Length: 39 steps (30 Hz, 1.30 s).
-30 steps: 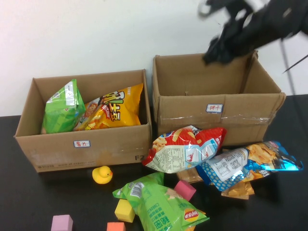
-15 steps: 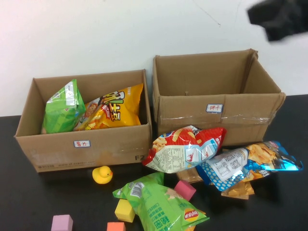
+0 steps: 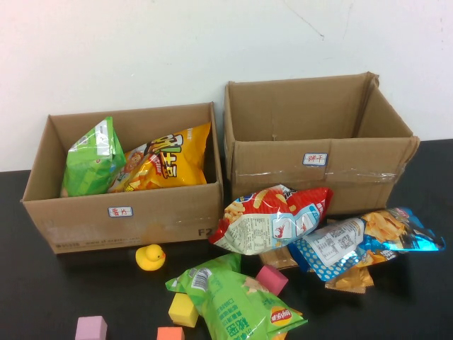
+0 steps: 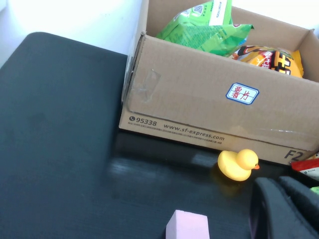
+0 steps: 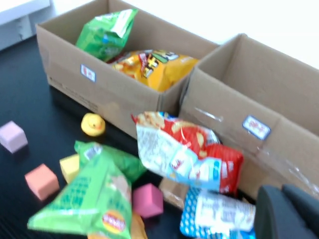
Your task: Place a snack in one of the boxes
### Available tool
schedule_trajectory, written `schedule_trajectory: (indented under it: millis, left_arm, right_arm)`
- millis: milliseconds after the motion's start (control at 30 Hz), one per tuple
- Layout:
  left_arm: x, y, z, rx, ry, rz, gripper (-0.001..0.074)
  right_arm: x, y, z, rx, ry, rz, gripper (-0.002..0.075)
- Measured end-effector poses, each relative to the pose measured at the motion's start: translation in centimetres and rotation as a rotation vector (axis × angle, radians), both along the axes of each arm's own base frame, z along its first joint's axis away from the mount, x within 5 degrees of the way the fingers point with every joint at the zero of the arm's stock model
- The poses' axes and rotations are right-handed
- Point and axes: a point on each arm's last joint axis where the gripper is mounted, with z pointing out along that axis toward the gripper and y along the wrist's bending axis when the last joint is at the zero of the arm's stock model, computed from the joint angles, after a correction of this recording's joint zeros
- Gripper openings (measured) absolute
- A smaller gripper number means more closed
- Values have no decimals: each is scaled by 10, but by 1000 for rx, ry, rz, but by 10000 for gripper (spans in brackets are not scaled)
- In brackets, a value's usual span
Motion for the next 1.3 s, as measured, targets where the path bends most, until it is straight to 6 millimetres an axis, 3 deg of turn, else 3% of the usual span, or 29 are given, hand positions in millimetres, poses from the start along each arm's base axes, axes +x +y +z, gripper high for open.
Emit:
schedule_trajectory:
  millis: [233, 567, 867, 1300]
  left_arm:
    - [0, 0, 0, 0, 0, 0, -3]
    - [0, 0, 0, 0, 0, 0, -3]
    - [0, 0, 0, 0, 0, 0, -3]
    - [0, 0, 0, 0, 0, 0, -3]
  right_arm:
    - [-30, -16, -58, 2, -36, -46, -1]
    - [-41, -38, -124, 101, -191, -256, -1]
    - [-55, -64, -144, 67, -161, -594, -1]
    - [-63, -75, -167, 53, -56, -744, -1]
